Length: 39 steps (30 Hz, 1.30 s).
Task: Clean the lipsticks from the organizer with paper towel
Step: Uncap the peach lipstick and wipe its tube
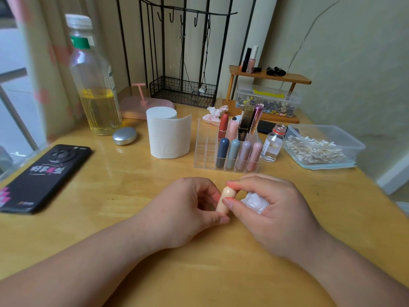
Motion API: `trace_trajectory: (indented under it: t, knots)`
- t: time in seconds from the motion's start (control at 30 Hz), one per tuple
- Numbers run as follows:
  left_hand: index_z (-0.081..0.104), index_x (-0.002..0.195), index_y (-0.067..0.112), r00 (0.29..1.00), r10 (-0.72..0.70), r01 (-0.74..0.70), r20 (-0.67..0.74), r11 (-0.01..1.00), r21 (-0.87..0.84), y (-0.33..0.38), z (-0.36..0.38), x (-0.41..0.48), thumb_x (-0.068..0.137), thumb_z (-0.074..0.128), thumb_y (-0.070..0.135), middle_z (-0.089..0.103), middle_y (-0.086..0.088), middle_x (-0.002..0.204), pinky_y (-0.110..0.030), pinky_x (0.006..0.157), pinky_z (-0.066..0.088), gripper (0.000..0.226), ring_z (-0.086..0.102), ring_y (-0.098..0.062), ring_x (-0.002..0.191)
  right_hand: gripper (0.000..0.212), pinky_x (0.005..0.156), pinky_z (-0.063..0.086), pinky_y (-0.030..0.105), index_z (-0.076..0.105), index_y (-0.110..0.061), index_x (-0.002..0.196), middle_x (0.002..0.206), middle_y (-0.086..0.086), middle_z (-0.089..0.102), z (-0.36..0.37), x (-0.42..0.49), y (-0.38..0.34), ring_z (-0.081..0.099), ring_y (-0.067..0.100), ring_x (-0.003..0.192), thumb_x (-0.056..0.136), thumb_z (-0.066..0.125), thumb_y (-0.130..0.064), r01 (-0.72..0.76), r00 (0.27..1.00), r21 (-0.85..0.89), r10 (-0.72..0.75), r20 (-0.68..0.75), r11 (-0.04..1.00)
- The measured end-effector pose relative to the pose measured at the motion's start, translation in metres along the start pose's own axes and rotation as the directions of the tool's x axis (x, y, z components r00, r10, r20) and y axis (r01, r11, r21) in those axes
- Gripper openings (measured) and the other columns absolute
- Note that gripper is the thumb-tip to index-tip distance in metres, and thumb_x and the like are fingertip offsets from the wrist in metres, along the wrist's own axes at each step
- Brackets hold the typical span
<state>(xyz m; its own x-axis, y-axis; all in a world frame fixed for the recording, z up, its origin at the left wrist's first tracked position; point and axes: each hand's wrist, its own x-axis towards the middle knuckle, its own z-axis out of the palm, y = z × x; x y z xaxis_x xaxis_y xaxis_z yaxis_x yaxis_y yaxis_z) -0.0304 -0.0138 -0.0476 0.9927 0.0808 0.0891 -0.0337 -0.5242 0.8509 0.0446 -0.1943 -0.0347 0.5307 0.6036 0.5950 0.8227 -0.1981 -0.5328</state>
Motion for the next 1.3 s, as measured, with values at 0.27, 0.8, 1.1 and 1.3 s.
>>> trace_trajectory:
  t: [0.27,0.8,1.1,1.3]
  knots:
    - [0.071,0.088,0.014,0.952,-0.142,0.064,-0.272,0.959,-0.275,-0.012,-0.016,0.025,0.078,0.083,0.016,0.076,-0.001,0.076,-0.032,0.074,0.056,0.016,0.073,-0.016,0.070,0.012,0.070,0.037,0.000,0.073,-0.027,0.091,0.085,-0.025,0.065,-0.009,0.053,-0.007,0.056,-0.013,0.086,0.081,0.079,-0.022,-0.202,0.977,-0.080,0.195,-0.088,0.976]
    - [0.070,0.080,0.013,0.896,-0.209,0.033,-0.391,0.911,-0.410,-0.020,-0.016,0.033,0.095,0.065,0.025,0.070,0.001,0.069,-0.031,0.062,0.047,0.020,0.056,-0.016,0.059,0.004,0.059,0.038,0.019,0.066,-0.031,0.089,0.099,-0.014,0.060,0.000,0.133,0.013,0.056,0.010,0.088,0.088,0.069,-0.034,-0.244,0.962,-0.350,0.272,0.032,0.904]
    - [0.070,0.079,0.014,0.903,-0.196,0.019,-0.383,0.907,-0.420,-0.021,-0.015,0.033,0.093,0.068,0.021,0.066,0.005,0.062,-0.026,0.056,0.042,0.016,0.053,-0.012,0.056,0.011,0.063,0.049,0.030,0.069,-0.035,0.093,0.093,-0.007,0.065,0.011,0.121,0.010,0.059,0.014,0.072,0.091,0.061,-0.041,-0.130,0.925,-0.616,0.319,0.207,0.777]
    - [0.071,0.082,0.017,0.901,-0.176,0.002,-0.396,0.915,-0.403,-0.021,-0.015,0.031,0.090,0.070,0.015,0.070,-0.003,0.069,-0.027,0.059,0.045,0.009,0.055,-0.012,0.057,0.037,0.090,0.050,0.037,0.062,-0.032,0.126,0.115,-0.008,0.058,0.013,0.112,0.018,0.057,0.016,0.108,0.089,0.061,-0.035,-0.105,0.961,-0.522,0.221,0.165,0.846]
